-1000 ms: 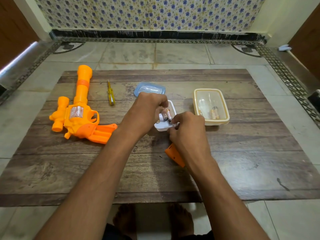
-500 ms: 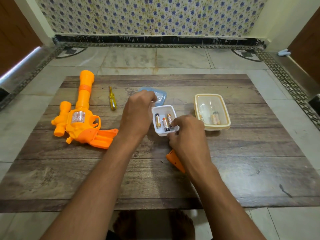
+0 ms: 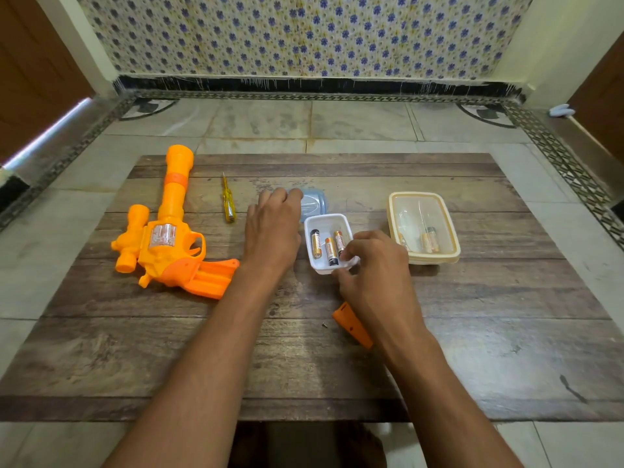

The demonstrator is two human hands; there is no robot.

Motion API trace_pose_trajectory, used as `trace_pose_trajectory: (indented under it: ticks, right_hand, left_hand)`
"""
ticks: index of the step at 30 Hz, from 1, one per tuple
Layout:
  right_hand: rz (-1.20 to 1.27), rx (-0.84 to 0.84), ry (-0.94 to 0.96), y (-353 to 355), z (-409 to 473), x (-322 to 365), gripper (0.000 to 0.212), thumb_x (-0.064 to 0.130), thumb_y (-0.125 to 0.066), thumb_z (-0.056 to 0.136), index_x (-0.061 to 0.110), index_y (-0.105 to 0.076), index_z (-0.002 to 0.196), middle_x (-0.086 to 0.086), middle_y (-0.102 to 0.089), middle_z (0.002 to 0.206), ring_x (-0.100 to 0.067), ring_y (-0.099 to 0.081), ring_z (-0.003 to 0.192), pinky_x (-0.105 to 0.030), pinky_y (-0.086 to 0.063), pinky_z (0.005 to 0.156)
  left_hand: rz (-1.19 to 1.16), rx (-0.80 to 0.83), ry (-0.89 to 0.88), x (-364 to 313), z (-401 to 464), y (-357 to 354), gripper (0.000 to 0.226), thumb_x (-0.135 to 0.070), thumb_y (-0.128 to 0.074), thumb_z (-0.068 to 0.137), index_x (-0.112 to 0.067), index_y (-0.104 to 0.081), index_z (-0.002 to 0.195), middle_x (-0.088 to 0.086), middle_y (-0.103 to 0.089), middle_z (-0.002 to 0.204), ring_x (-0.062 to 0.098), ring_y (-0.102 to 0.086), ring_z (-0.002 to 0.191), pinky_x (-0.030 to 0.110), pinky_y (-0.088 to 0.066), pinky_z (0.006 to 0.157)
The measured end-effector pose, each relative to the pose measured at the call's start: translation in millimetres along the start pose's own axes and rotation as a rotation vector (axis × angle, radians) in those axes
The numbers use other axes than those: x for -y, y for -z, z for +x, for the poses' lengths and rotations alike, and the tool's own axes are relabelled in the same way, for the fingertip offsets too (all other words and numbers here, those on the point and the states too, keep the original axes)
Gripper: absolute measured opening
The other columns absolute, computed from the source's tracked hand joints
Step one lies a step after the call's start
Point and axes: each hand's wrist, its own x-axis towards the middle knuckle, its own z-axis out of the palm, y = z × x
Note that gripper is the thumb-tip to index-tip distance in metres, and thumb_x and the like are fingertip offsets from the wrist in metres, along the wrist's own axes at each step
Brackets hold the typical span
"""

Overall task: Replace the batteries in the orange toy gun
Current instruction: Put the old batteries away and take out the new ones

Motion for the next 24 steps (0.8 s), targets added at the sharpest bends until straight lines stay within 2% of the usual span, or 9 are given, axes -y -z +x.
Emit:
trace_pose_trajectory:
  ticks: [3,6,7,9,12,14,18,20,24]
  right_hand:
    - [0.001,0.005,0.004,0.3,0.8,-0.2,0.023,0.006,-0.074,0.081,0.012,-0.079,0.104,-0.004,-0.066,0.117,-0.017,-0.063,0.101,-0.016,-0.037,0.078]
    - [0.020,-0.012,0.032,-1.0,1.2,-0.6,0.023,0.003,-0.075,0.077,0.010,-0.079,0.099,-0.007,-0.067,0.113,-0.021,-0.064,0.100,-0.022,-0.047,0.081]
    - [0.031,-0.019,0.038,-1.3,0.9,-1.0,0.023,0.002,-0.075,0.076,0.009,-0.079,0.097,-0.008,-0.067,0.112,-0.022,-0.064,0.100,-0.026,-0.051,0.083]
    - [0.044,-0.028,0.044,-1.6,0.3,-1.6,0.023,0.001,-0.076,0.076,0.009,-0.079,0.097,-0.009,-0.067,0.112,-0.023,-0.065,0.100,-0.032,-0.056,0.084]
    - [0.052,-0.031,0.040,-2.0,-0.1,-3.1,0.023,0.003,-0.076,0.077,0.010,-0.079,0.099,-0.008,-0.067,0.113,-0.022,-0.065,0.100,-0.030,-0.055,0.084]
    - [0.050,-0.032,0.040,-2.2,0.4,-3.5,0.021,0.003,-0.076,0.077,0.011,-0.079,0.096,-0.007,-0.067,0.110,-0.021,-0.065,0.098,-0.026,-0.053,0.082]
    - [0.062,-0.034,0.037,-2.5,1.4,-4.1,0.021,0.002,-0.076,0.076,0.010,-0.078,0.095,-0.007,-0.068,0.111,-0.021,-0.066,0.097,-0.032,-0.056,0.082]
    - [0.065,-0.030,0.033,-2.2,1.2,-3.7,0.020,0.003,-0.075,0.077,0.010,-0.078,0.095,-0.007,-0.067,0.111,-0.021,-0.065,0.097,-0.035,-0.057,0.083]
    - [0.075,-0.043,0.041,-2.3,1.0,-4.1,0.021,0.002,-0.074,0.076,0.010,-0.078,0.095,-0.006,-0.067,0.110,-0.021,-0.065,0.098,-0.030,-0.055,0.084]
  left_hand:
    - [0.049,0.029,-0.035,2.1,7.8,6.4,0.056,-0.007,-0.071,0.086,-0.022,-0.058,0.138,0.007,-0.050,0.137,0.030,-0.045,0.128,0.042,-0.038,0.095]
    - [0.104,0.212,-0.033,6.5,10.4,5.8,0.066,-0.016,-0.062,0.097,-0.032,-0.036,0.155,0.005,-0.024,0.167,0.028,-0.019,0.155,0.052,-0.026,0.115]
    - [0.104,0.282,-0.016,7.1,8.7,4.3,0.063,-0.019,-0.057,0.102,-0.033,-0.031,0.157,0.004,-0.017,0.170,0.028,-0.013,0.158,0.056,-0.022,0.118]
    - [0.104,0.338,0.007,7.7,5.7,2.9,0.055,-0.025,-0.048,0.106,-0.031,-0.031,0.158,0.004,-0.017,0.170,0.031,-0.016,0.156,0.058,-0.024,0.117]
    - [0.168,0.233,-0.026,5.6,4.7,6.6,0.046,-0.025,-0.048,0.104,-0.021,-0.043,0.149,0.011,-0.042,0.155,0.036,-0.038,0.138,0.051,-0.044,0.102]
    - [0.129,0.154,-0.023,4.0,4.3,10.0,0.037,-0.026,-0.044,0.107,-0.017,-0.050,0.142,0.013,-0.057,0.139,0.038,-0.045,0.125,0.049,-0.051,0.089]
    - [0.074,-0.018,-0.030,3.6,2.5,13.5,0.027,-0.017,-0.040,0.110,-0.006,-0.052,0.132,0.019,-0.070,0.111,0.040,-0.061,0.100,0.045,-0.044,0.065]
    - [0.030,-0.092,-0.002,2.7,2.8,19.5,0.024,-0.011,-0.040,0.109,0.000,-0.053,0.128,0.024,-0.069,0.105,0.043,-0.066,0.091,0.043,-0.040,0.061]
    - [-0.235,-0.206,0.162,-5.0,3.5,35.4,0.031,-0.022,-0.039,0.110,0.000,-0.062,0.113,0.023,-0.069,0.098,0.039,-0.066,0.084,0.039,-0.040,0.059]
